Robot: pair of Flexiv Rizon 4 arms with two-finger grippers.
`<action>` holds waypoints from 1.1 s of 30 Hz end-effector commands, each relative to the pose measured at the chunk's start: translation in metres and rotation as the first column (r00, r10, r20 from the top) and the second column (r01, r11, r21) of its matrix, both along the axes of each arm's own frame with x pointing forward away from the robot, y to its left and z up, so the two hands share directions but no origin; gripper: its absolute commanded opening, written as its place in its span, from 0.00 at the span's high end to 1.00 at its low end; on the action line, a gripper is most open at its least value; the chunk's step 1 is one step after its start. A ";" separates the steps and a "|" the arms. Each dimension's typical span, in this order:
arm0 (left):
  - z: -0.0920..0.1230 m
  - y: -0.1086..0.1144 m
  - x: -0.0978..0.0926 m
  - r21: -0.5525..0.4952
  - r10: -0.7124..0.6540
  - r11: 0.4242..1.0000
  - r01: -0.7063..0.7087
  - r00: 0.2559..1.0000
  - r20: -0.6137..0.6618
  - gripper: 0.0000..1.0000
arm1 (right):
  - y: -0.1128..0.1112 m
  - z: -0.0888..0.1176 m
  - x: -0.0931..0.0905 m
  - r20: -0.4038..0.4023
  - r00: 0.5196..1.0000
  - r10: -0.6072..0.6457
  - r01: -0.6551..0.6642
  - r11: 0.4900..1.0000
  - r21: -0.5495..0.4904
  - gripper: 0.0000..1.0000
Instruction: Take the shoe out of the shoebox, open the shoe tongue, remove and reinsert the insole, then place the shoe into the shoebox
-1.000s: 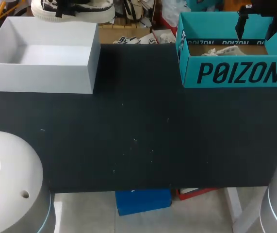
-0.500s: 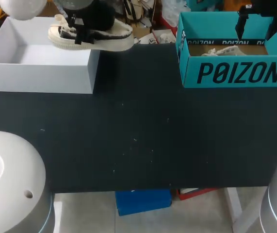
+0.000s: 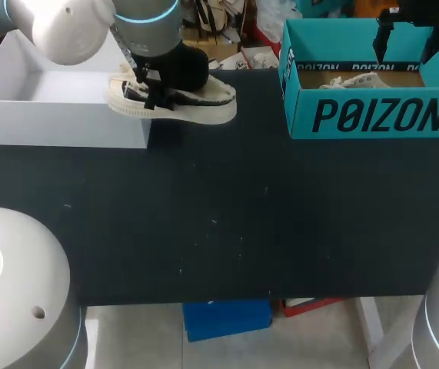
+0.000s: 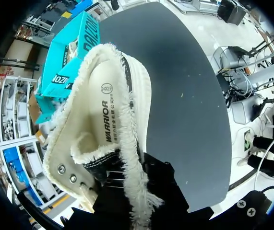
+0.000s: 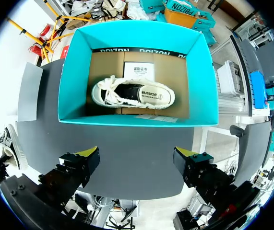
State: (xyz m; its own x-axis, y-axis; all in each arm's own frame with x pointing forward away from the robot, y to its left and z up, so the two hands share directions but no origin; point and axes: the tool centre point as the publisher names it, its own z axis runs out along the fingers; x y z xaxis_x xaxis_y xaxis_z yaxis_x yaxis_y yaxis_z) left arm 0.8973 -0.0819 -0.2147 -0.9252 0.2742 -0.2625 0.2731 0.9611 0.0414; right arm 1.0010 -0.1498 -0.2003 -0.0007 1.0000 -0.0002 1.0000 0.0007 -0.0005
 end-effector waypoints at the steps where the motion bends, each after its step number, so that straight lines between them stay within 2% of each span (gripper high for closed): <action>1: -0.017 -0.018 -0.004 0.022 0.017 1.000 -0.017 1.000 -0.005 1.00 | 0.000 0.000 0.000 0.000 1.000 0.000 0.000 1.000 0.000 0.00; 10: -0.049 -0.042 -0.027 0.033 0.123 0.992 -0.122 0.992 -0.031 1.00 | 0.000 0.000 0.000 0.000 1.000 0.000 0.000 1.000 0.000 0.00; 22: -0.094 -0.063 -0.051 0.051 0.180 0.983 -0.177 0.982 -0.062 1.00 | 0.000 0.000 0.000 0.000 1.000 0.000 0.000 1.000 0.000 0.00; 26: -0.116 -0.067 -0.054 0.061 0.191 0.981 -0.186 0.978 -0.079 1.00 | 0.000 0.000 0.000 0.000 1.000 0.000 0.000 1.000 0.000 0.00; 33: -0.151 -0.077 -0.048 0.069 0.205 0.977 -0.199 0.976 -0.079 1.00 | 0.000 0.000 0.000 0.000 1.000 0.000 0.000 1.000 0.000 0.00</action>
State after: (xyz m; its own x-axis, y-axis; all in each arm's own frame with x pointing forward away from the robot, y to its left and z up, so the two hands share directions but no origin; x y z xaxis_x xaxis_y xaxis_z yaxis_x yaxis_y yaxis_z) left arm 0.8433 -0.1484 -0.3479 -0.9803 0.0929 -0.1740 0.0806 0.9938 0.0770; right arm 1.0010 -0.1498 -0.2002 -0.0006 1.0000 -0.0002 1.0000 0.0006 -0.0005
